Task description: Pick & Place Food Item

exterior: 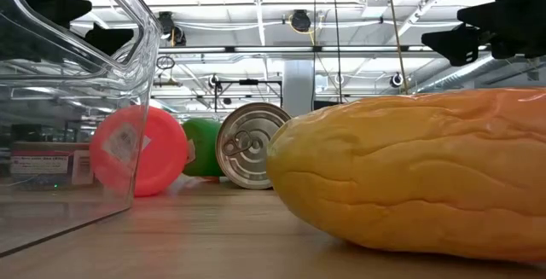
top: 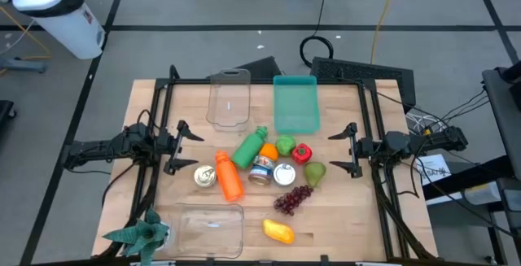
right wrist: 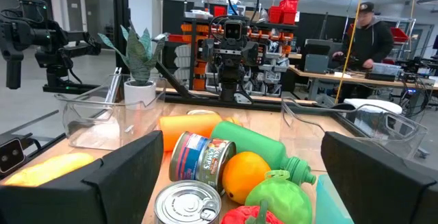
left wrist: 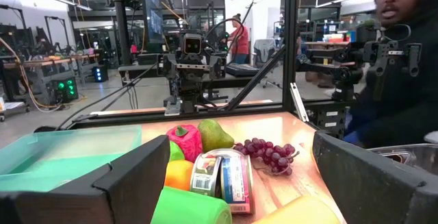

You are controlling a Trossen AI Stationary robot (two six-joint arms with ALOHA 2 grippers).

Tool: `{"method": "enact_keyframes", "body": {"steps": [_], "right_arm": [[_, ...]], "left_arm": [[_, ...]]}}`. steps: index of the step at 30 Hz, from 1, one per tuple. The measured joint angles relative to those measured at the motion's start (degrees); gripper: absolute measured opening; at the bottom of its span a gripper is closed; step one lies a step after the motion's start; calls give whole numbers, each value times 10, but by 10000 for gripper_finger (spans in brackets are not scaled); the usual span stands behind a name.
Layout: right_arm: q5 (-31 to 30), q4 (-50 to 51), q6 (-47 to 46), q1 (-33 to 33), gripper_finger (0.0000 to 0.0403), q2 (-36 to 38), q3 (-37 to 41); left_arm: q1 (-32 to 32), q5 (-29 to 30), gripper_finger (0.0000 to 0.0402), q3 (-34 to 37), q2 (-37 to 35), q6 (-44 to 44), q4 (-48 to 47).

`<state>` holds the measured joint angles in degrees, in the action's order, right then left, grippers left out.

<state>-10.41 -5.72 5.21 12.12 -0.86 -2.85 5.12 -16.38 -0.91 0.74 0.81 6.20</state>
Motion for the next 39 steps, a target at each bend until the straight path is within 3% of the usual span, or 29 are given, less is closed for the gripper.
{"method": "enact_keyframes", "body": {"steps": [25,27,31,39], "right_arm": [[0,-4,2,0,380,0,0],[3,-21,-32,0,380,0,0],[63,-59,-249,0,380,-1,0],[63,-161,-297,0,380,-4,0]], "left_arm": [[0,0,365,0,0,0,0],[0,0,365,0,0,0,0],[0,0,365,0,0,0,0],[0,0,365,0,0,0,0]]}}
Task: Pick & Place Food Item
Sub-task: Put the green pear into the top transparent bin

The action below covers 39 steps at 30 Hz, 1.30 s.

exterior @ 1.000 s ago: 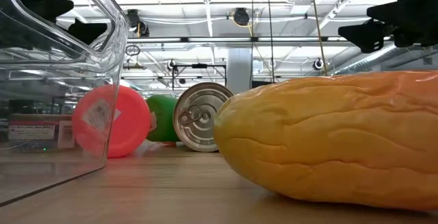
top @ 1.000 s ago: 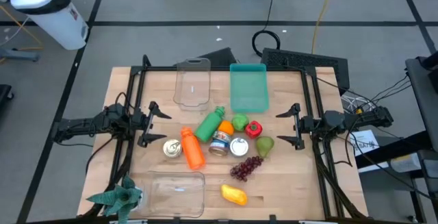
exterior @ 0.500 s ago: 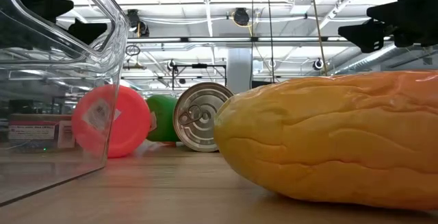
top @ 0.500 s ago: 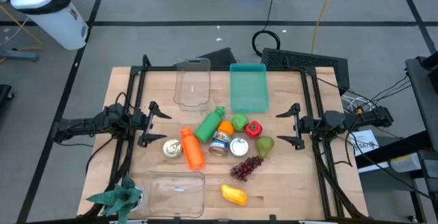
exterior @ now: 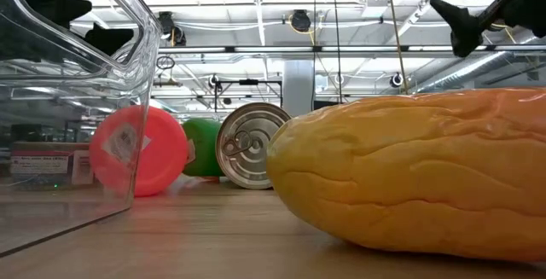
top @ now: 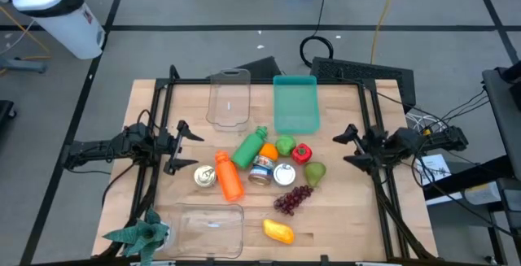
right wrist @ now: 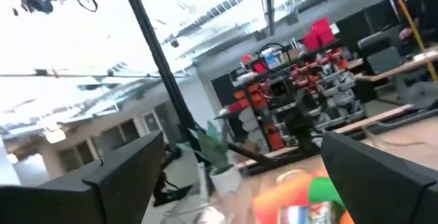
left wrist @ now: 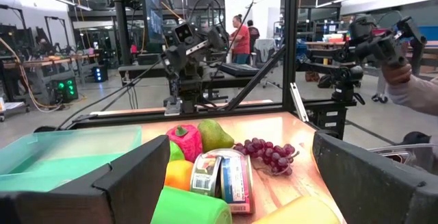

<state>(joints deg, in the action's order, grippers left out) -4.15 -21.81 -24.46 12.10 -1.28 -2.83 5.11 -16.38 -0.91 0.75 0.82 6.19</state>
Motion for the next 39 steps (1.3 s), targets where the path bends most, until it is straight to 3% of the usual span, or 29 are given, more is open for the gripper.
{"method": "enact_keyframes", "body": {"steps": [8,15,23,31,35,39], "right_arm": [[21,-3,-55,3,380,-34,0],[-35,-25,-83,19,380,-133,0],[-78,-93,-49,19,380,-217,0],[-80,-216,-14,19,380,-232,0],[-25,-221,-43,26,380,-236,-6],[25,-192,-41,67,380,-286,-44]], "left_arm": [[0,0,365,0,0,0,0],[0,0,365,0,0,0,0],[0,0,365,0,0,0,0],[0,0,365,0,0,0,0],[0,0,365,0,0,0,0],[0,0,365,0,0,0,0]]}}
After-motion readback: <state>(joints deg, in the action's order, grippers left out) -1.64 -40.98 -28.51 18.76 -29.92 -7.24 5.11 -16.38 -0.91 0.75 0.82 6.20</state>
